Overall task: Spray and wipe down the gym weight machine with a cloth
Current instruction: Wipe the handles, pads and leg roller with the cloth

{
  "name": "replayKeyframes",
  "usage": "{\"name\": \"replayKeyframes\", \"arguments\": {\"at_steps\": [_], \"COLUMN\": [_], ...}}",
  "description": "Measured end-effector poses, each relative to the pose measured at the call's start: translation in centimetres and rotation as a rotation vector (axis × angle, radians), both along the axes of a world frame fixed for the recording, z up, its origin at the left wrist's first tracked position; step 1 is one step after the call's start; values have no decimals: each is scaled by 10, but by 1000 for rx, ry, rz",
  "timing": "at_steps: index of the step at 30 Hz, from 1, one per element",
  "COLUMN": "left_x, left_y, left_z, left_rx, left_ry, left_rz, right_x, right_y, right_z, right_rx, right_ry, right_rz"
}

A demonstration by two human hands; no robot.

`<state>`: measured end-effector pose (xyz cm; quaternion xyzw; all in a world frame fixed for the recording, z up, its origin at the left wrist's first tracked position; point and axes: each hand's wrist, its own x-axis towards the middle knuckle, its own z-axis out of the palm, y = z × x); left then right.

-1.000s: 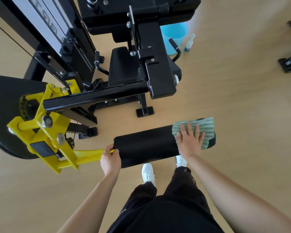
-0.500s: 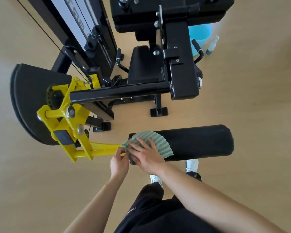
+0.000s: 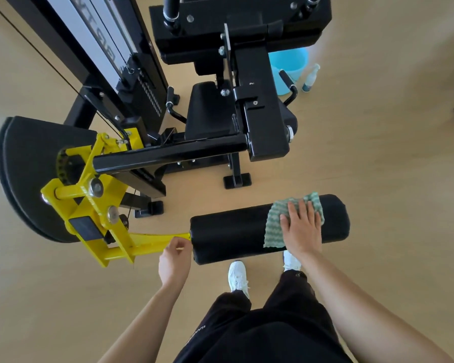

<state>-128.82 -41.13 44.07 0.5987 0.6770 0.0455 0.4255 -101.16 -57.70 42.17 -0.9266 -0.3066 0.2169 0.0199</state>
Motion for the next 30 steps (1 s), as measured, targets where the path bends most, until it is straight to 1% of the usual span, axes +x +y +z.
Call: {"name": "replayKeyframes", "arguments": {"at_steps": [2,5,7,10,17,22,25,27,30], "left_x": [7,16,22,23,16,9,1,-6,-13], "left_y": [10,24,28,25,7,-6,-17,-25,-30], "left_z": [0,-4,-6,-10,-14,-13,-11,-10,-11], "left_rx": [2,-68,-85,-34,66,84,59,33,-4], "left_ry": [-66,-162,-152,-123,-104,-92,-92,-92,-80], "left_rz": [18,-39,-104,-157,-124,-75,-23,-4,6], "right_x": [25,48,49,36,-33,-95,-128,-140,-137], "right_y": [-9,-18,-17,-7,35,73,91,91,74], "right_z": [2,2,2,4,9,19,28,27,17], "right_rx": [-24,-60,-71,-75,-27,32,47,43,37], "right_ry": [-2,0,11,37,97,243,322,305,216], "right_rz": [-88,-181,-201,-169,187,545,740,830,890]}}
